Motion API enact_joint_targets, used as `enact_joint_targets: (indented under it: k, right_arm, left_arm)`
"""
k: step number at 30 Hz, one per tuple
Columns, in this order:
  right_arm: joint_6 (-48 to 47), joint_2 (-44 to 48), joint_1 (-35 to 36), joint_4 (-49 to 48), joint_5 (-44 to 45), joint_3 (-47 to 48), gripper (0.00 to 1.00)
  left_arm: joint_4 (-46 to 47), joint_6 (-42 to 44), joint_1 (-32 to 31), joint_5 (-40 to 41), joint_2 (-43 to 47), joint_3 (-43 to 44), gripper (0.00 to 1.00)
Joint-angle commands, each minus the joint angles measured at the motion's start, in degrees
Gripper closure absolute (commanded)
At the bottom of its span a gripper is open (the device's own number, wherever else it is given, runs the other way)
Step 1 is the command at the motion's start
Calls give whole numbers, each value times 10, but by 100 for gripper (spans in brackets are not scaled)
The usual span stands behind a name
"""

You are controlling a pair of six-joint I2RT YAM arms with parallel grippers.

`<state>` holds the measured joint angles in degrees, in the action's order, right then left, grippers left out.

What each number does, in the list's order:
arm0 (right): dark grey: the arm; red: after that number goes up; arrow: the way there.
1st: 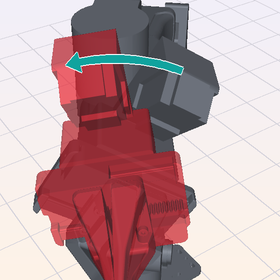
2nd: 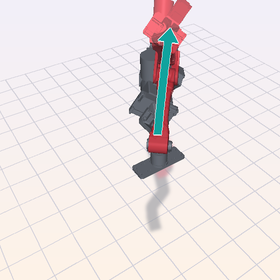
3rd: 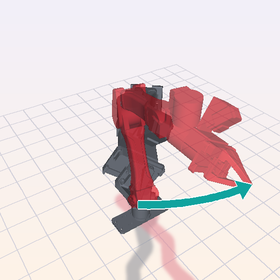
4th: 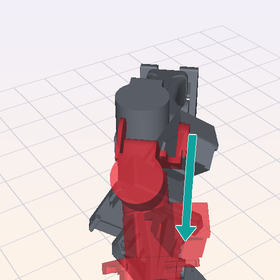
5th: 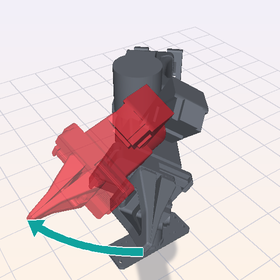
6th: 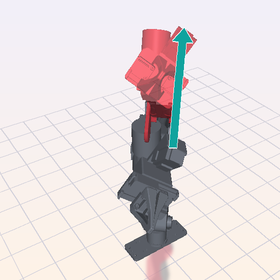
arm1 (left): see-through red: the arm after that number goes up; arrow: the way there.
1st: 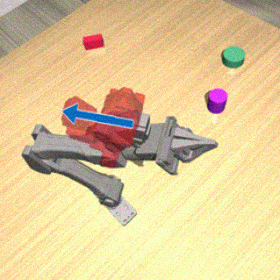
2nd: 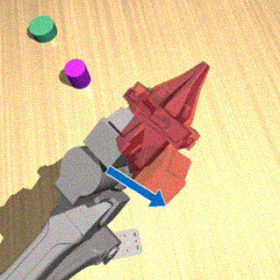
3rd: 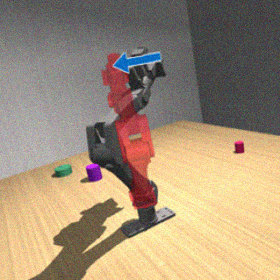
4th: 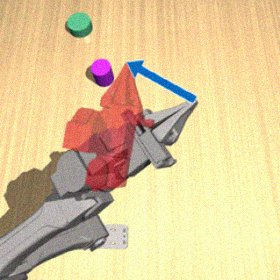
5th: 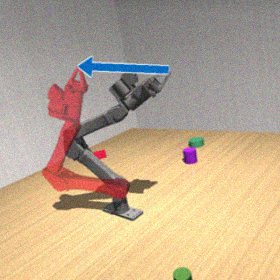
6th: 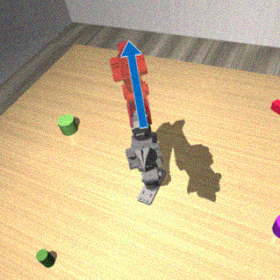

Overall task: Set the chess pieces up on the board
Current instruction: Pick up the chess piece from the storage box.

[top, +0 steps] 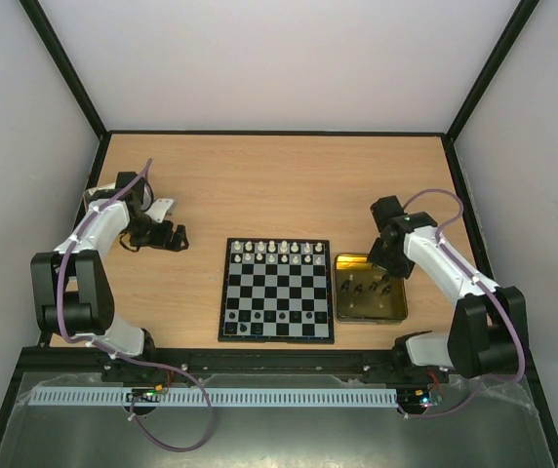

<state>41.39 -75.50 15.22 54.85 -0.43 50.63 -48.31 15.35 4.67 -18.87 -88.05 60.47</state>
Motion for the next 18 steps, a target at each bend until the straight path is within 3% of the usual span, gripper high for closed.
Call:
enact_joint_targets:
  k: [1, 18]
  right_arm:
    - [-38, -6, -37, -16, -1, 13, 73]
    - [-37, -16, -69, -40, -28, -17, 73]
  left_arm:
    - [-9, -10, -4, 13, 14, 14, 1]
    - [-4, -28, -27, 0, 28, 18, 1]
